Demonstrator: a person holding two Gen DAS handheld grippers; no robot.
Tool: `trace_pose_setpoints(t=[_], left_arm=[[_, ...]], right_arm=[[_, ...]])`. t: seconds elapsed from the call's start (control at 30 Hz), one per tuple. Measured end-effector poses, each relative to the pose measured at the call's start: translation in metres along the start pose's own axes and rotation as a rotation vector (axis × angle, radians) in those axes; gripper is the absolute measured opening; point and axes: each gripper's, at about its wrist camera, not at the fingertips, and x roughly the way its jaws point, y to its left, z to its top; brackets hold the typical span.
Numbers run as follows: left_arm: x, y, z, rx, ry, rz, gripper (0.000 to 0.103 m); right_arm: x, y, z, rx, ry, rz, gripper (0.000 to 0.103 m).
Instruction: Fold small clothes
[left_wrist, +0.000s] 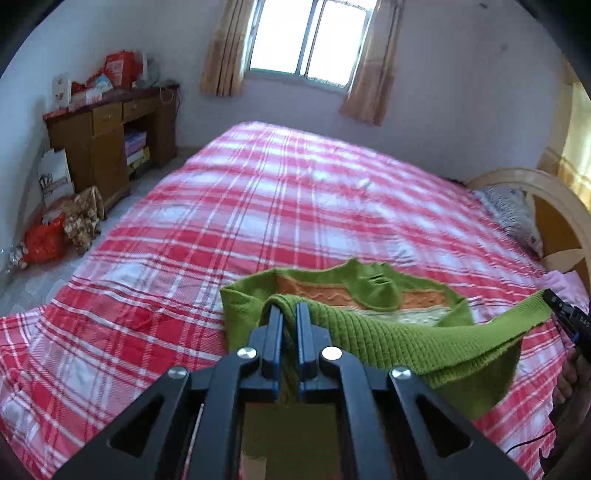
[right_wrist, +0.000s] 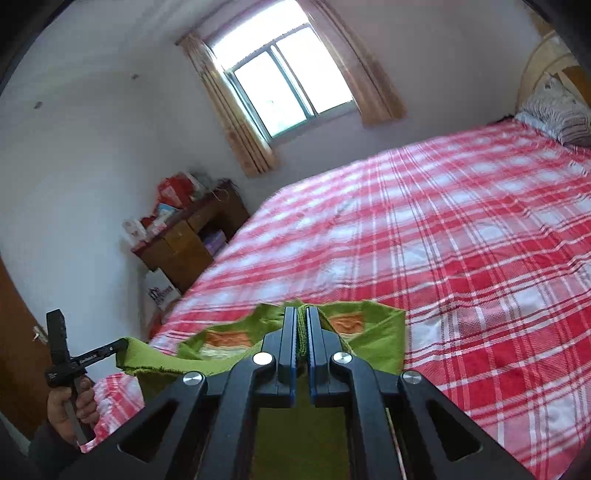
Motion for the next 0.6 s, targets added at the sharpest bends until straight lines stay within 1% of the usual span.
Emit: trace_pose_setpoints(t=[0.07, 0.27, 0.37, 0.4, 0.43, 0.47, 0.5, 0.53, 0.57, 0.6], left_arm=[[0.018, 0.001, 0.001, -0.005, 0.026, 0.010, 0.006], [0.079, 0.007, 0.000, 0.005, 0.105, 0.081, 0.006], [0.095, 0.007, -0.001, 0.014, 0.111, 0.114, 0.008], [0.098, 0.009, -0.001, 0.016, 0.104, 0.146, 0.011], [0.097, 0.011, -0.001, 0.016, 0.096, 0.171, 0.014], [0.098, 0.012, 0.000, 0.015, 0.090, 0.181, 0.017], [0.095, 0.017, 0.001, 0.006, 0.084, 0.200, 0.020], [0.092, 0.021, 0.001, -0.004, 0.080, 0.201, 0.027], [0.086, 0.026, 0.001, -0.015, 0.071, 0.199, 0.030], [0.083, 0.028, 0.000, -0.012, 0.060, 0.204, 0.031]], right_arm=[[0.025, -0.010, -0.001, 0.007, 0.037, -0.016, 0.004], [0.090, -0.034, -0.007, -0.009, 0.125, -0.081, 0.004], [0.120, -0.044, -0.006, -0.013, 0.179, -0.096, 0.004], [0.126, -0.049, -0.005, -0.012, 0.184, -0.119, 0.004], [0.132, -0.053, -0.003, -0.012, 0.184, -0.136, 0.009], [0.132, -0.056, -0.002, -0.012, 0.177, -0.155, 0.015], [0.130, -0.060, -0.001, -0.005, 0.165, -0.168, 0.038], [0.128, -0.063, 0.000, 0.005, 0.152, -0.160, 0.061], [0.124, -0.066, -0.001, 0.014, 0.135, -0.153, 0.063], [0.122, -0.068, -0.001, 0.011, 0.132, -0.160, 0.063]])
